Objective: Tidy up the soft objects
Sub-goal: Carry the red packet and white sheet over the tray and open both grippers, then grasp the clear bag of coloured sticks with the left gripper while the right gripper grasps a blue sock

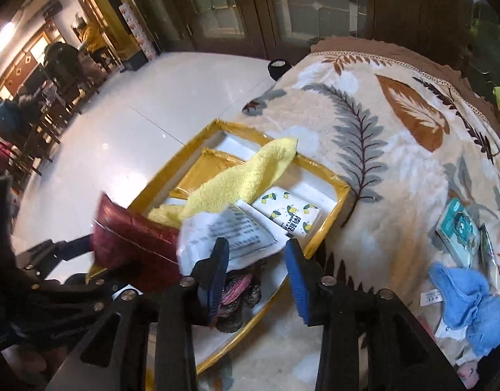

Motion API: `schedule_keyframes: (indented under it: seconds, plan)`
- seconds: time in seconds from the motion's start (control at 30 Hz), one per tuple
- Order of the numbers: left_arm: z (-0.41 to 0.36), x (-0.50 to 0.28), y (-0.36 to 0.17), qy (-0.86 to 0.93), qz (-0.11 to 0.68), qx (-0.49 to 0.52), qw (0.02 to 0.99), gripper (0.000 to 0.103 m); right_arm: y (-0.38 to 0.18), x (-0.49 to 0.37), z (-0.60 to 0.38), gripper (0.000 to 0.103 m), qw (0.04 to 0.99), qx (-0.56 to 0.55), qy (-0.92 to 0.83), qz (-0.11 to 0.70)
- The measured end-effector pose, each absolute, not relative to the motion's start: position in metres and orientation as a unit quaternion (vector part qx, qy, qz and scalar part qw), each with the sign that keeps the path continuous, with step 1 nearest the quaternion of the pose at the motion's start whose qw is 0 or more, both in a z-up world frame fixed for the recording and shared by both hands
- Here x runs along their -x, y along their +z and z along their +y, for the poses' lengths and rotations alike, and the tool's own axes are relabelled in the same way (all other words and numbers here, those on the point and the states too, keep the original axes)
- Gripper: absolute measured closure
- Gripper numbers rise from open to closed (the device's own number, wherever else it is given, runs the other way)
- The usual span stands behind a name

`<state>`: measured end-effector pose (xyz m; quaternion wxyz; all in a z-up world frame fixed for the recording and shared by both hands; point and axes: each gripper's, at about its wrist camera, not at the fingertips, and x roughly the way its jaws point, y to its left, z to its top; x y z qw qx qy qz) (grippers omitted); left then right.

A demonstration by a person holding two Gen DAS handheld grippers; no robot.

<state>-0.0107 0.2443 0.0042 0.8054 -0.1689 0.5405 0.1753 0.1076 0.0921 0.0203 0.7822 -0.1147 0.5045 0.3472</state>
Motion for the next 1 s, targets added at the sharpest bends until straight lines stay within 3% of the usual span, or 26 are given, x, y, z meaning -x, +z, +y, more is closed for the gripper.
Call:
schedule_keyframes:
  seconds: [0.37,1.0]
  plan:
    - [0.226,0.027,0.025,0.163,0.519,0.16,0.823,0.021,0.035,-0.104,0.049,0.06,0.786,0.042,0.355,0.505]
    - [0.095,-0.036,0.011,0.042,0.535,0.101,0.838,0.02,0.014,-0.11,-0.146,0.054,0.828,-0.062,0.204,0.518]
